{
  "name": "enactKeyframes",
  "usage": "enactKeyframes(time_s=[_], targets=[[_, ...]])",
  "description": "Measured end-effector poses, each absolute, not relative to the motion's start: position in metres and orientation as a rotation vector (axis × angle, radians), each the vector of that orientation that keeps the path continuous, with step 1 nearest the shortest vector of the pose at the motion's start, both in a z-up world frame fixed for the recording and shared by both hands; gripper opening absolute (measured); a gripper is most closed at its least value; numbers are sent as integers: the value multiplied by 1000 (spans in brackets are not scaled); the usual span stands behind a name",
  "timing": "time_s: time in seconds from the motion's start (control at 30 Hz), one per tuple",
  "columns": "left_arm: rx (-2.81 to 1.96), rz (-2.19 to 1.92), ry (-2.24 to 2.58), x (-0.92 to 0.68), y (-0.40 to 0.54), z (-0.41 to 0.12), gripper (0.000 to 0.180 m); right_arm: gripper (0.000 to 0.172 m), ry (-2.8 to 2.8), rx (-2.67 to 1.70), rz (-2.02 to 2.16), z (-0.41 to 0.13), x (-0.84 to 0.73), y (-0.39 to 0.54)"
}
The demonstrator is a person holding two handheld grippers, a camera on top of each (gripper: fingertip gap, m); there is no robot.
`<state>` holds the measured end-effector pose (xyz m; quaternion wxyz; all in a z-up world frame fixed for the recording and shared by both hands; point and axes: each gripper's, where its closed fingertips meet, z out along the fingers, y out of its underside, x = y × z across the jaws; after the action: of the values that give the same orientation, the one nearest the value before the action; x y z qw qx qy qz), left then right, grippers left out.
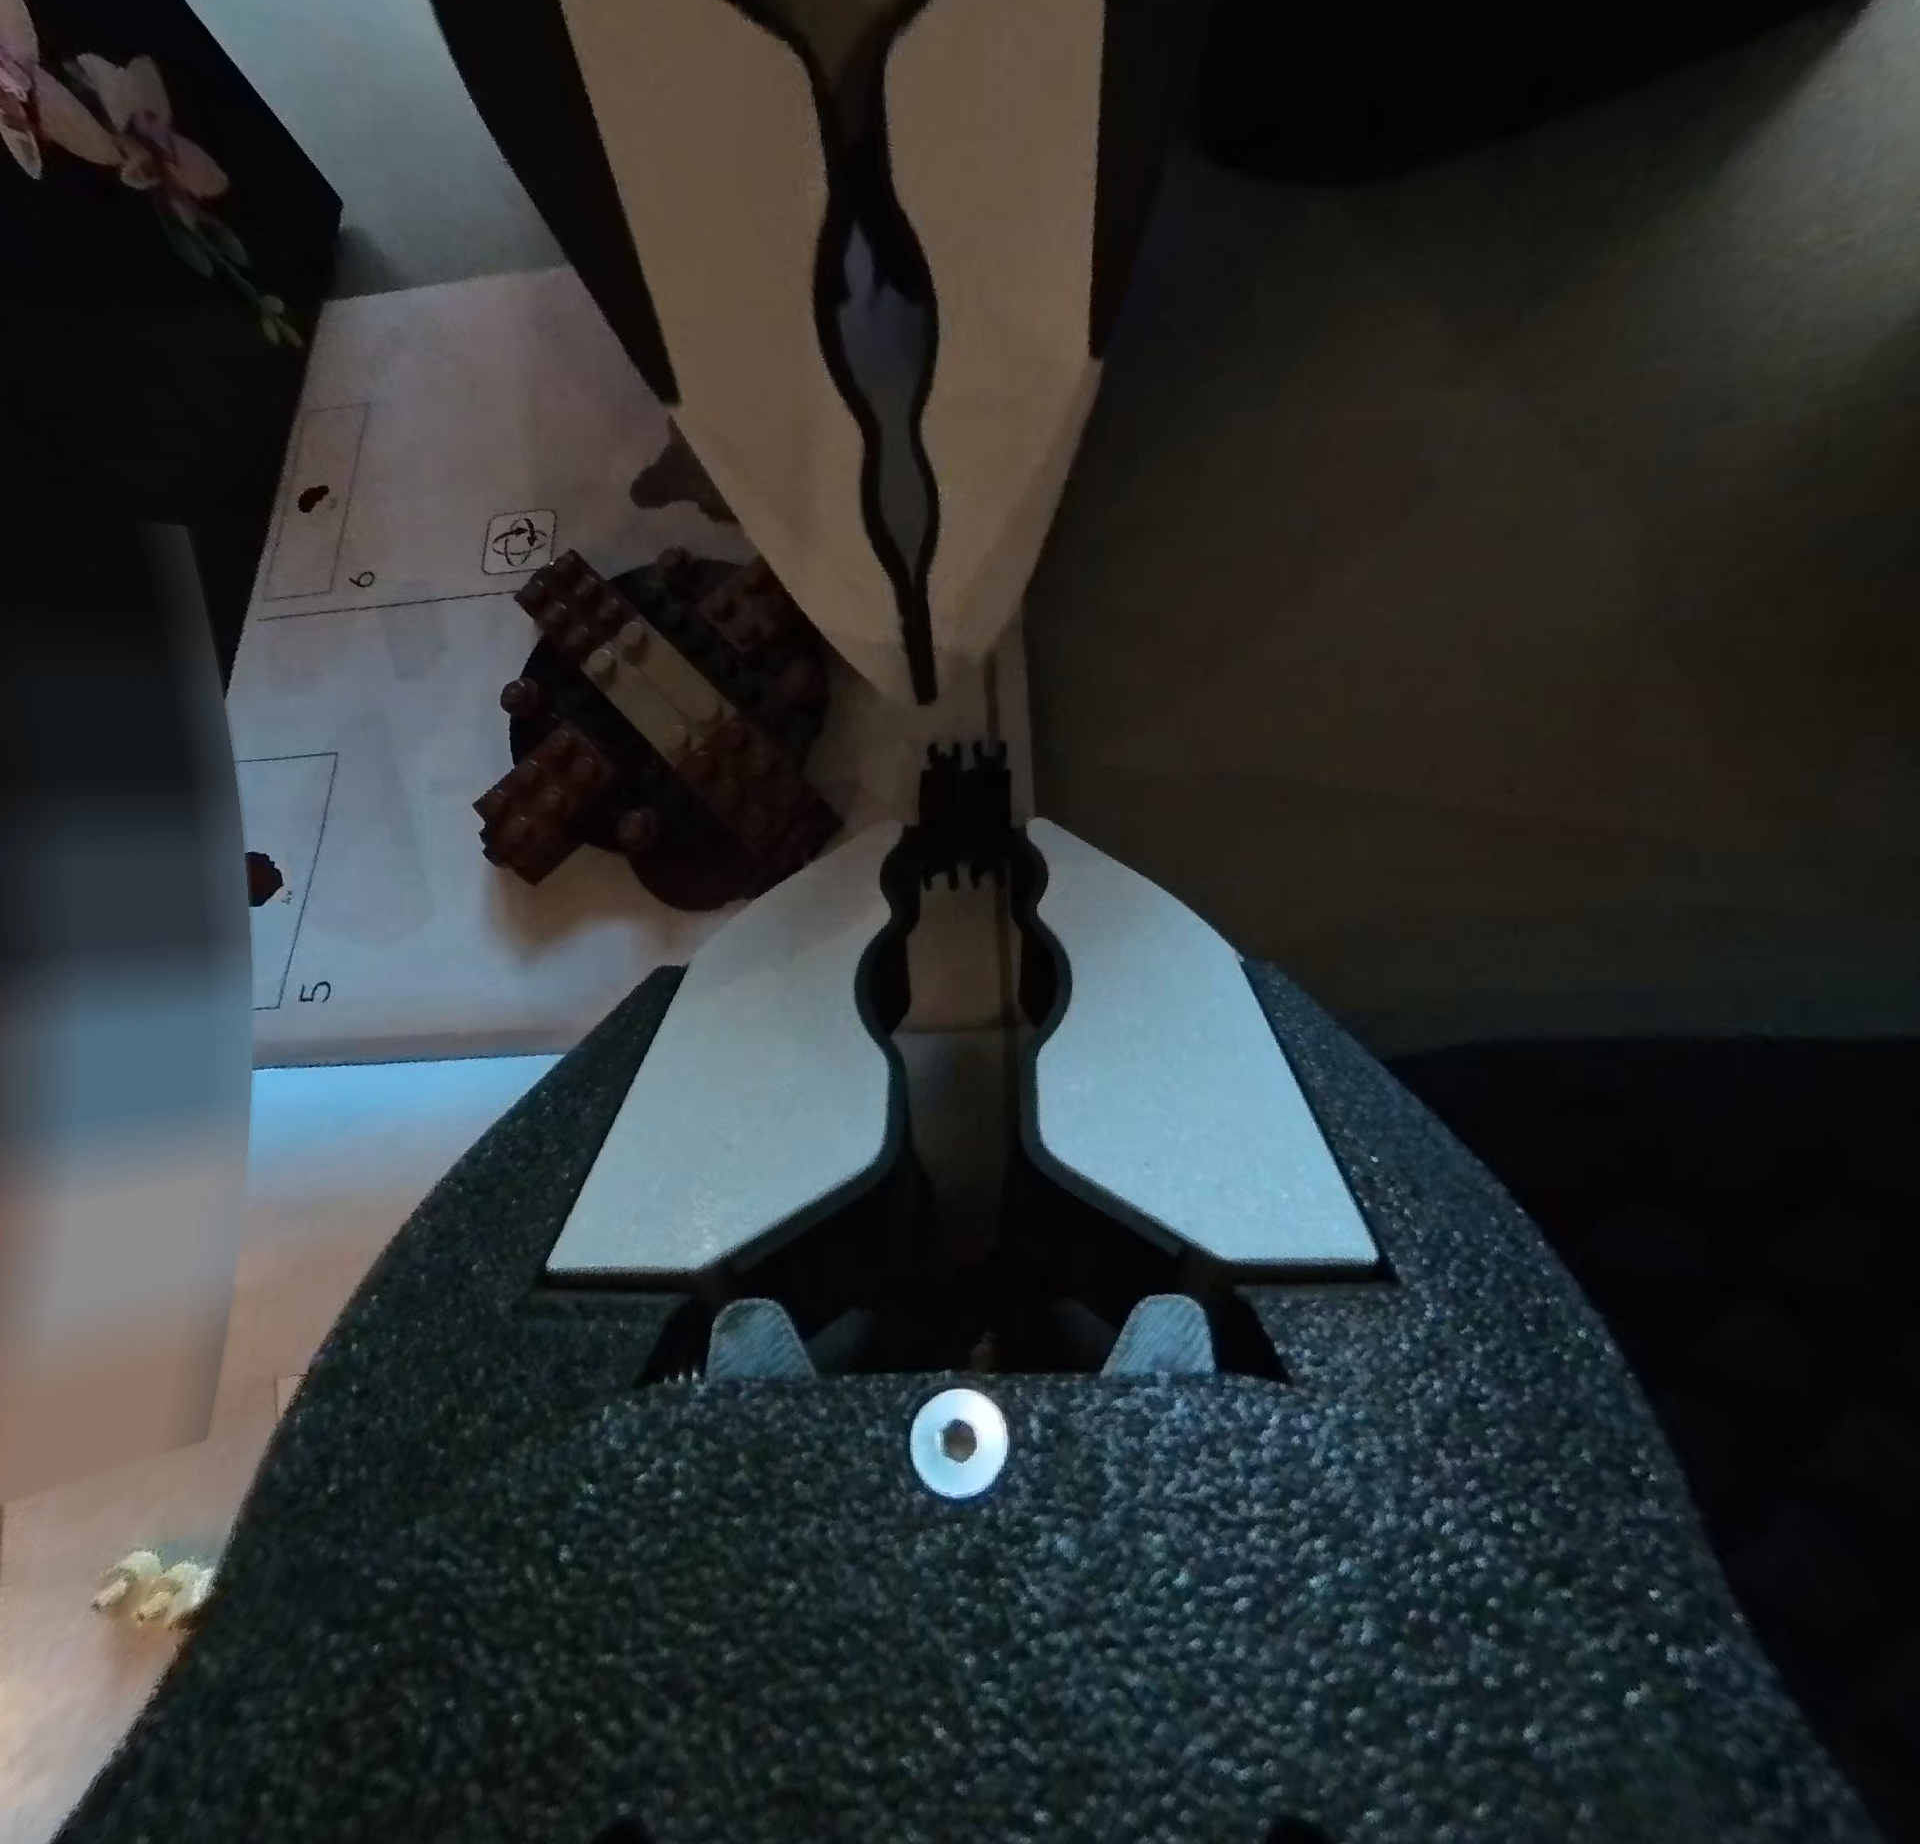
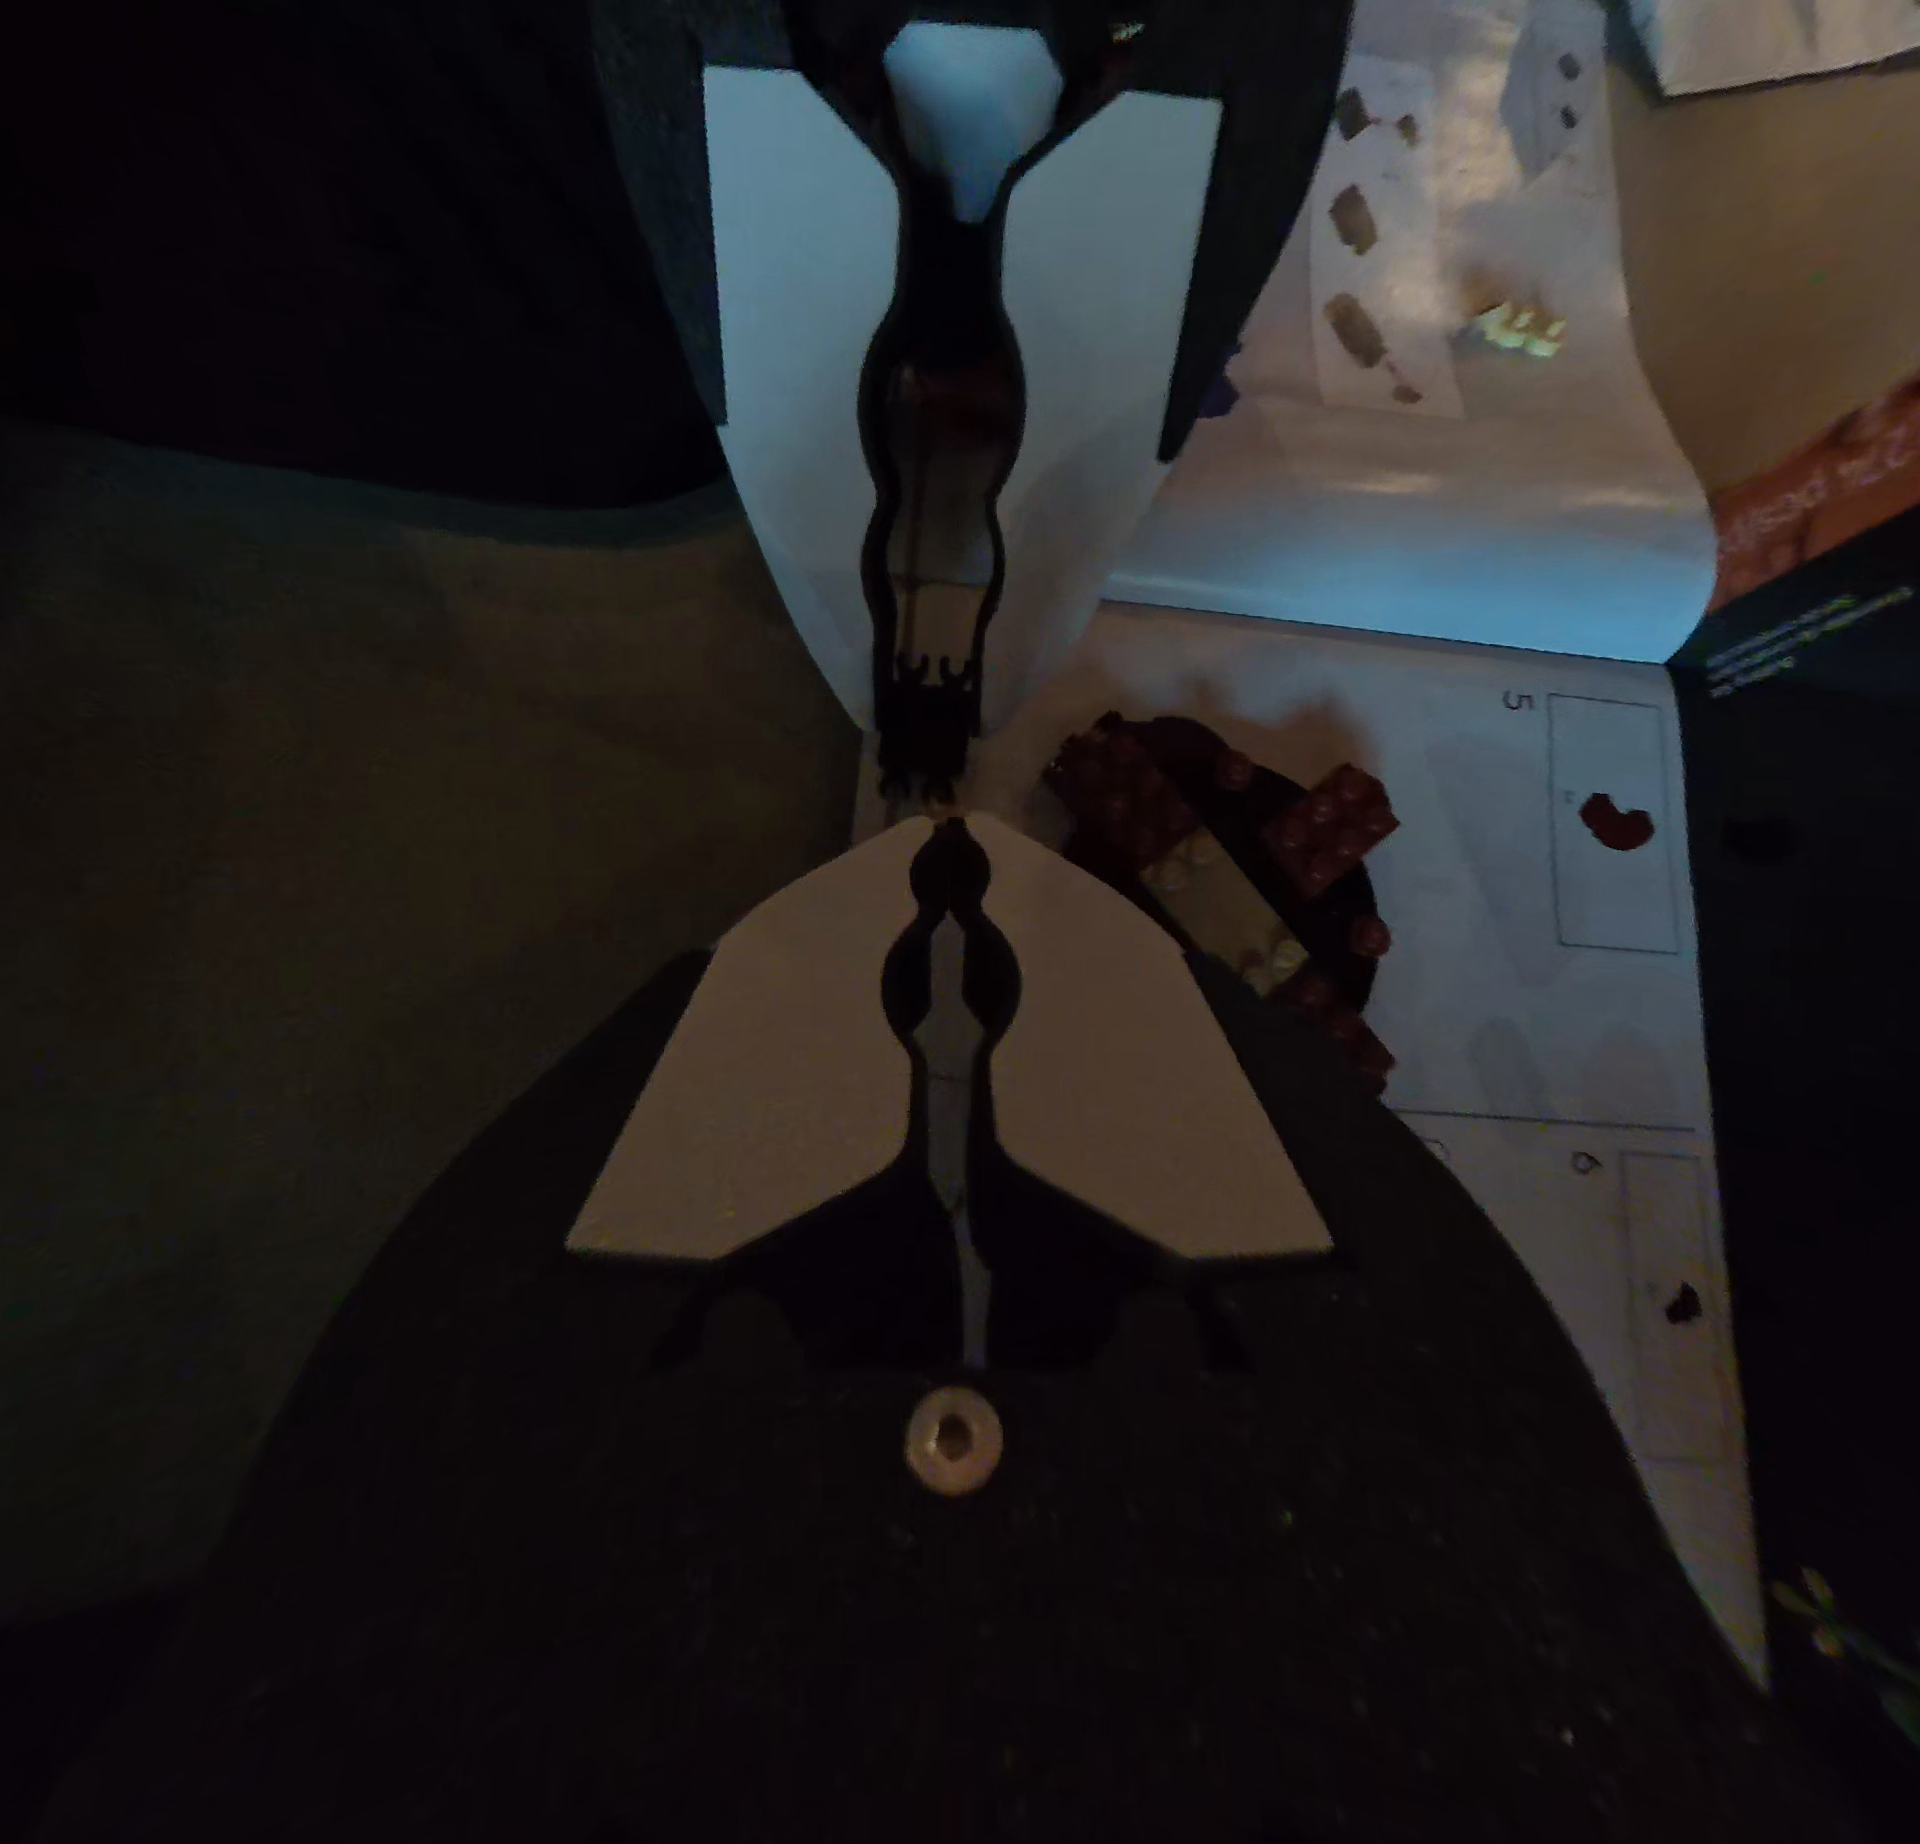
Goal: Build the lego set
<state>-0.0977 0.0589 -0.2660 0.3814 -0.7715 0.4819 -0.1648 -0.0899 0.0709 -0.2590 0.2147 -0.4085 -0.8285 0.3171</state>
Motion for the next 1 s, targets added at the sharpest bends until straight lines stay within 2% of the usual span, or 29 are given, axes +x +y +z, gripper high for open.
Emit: enactKeyframes(time_s=[1.0], targets=[[-1985, -446, 1220, -99, 59, -266, 16, 0, -2350, -1149, 876, -261, -96, 67]])
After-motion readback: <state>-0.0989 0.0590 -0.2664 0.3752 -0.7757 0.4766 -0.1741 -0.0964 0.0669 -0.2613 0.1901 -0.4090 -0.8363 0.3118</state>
